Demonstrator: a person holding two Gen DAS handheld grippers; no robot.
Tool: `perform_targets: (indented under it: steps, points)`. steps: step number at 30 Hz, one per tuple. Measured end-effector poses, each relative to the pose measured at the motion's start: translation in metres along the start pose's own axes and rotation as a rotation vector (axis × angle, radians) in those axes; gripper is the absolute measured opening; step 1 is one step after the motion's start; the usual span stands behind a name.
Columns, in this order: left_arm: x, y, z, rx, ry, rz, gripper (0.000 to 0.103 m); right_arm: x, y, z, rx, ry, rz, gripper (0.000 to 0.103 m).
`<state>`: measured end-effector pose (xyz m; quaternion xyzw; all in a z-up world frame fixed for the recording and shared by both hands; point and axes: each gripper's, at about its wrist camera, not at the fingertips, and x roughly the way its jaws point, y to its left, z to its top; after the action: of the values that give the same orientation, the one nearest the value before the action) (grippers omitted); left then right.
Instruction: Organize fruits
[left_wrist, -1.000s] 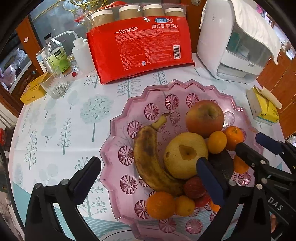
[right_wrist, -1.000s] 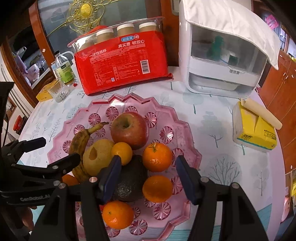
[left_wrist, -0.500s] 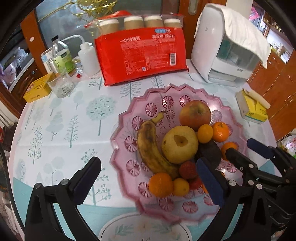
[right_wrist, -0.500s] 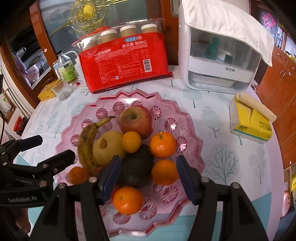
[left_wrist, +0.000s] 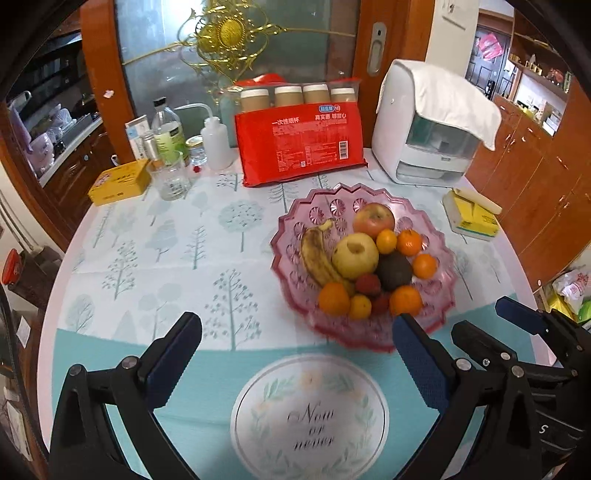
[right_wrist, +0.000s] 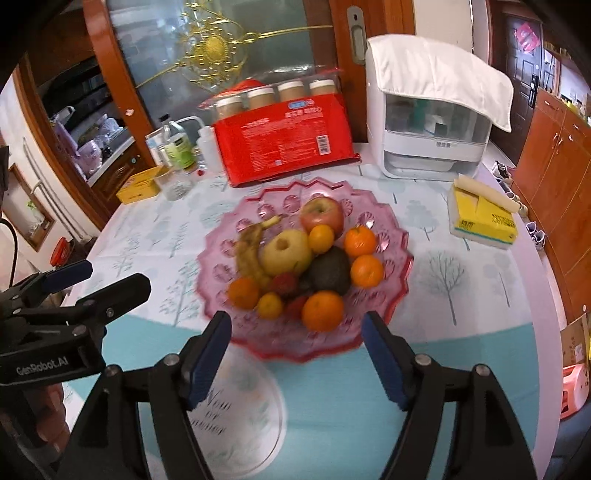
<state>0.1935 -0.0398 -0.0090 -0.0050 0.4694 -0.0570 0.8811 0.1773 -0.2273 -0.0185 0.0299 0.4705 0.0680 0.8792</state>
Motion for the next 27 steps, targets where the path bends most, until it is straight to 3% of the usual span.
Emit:
perform_targets:
  steps: [15, 27]
  points:
    - [-0.097, 0.033, -0.075, -0.072, -0.006, 0.048, 0.102, -0.081, 0.046, -0.067, -0.010, -0.015, 0.018, 0.075]
    - [-0.126, 0.029, -0.102, -0.079, -0.025, 0.073, 0.102, -0.113, 0.064, -0.089, 0.000, -0.054, 0.004, 0.075]
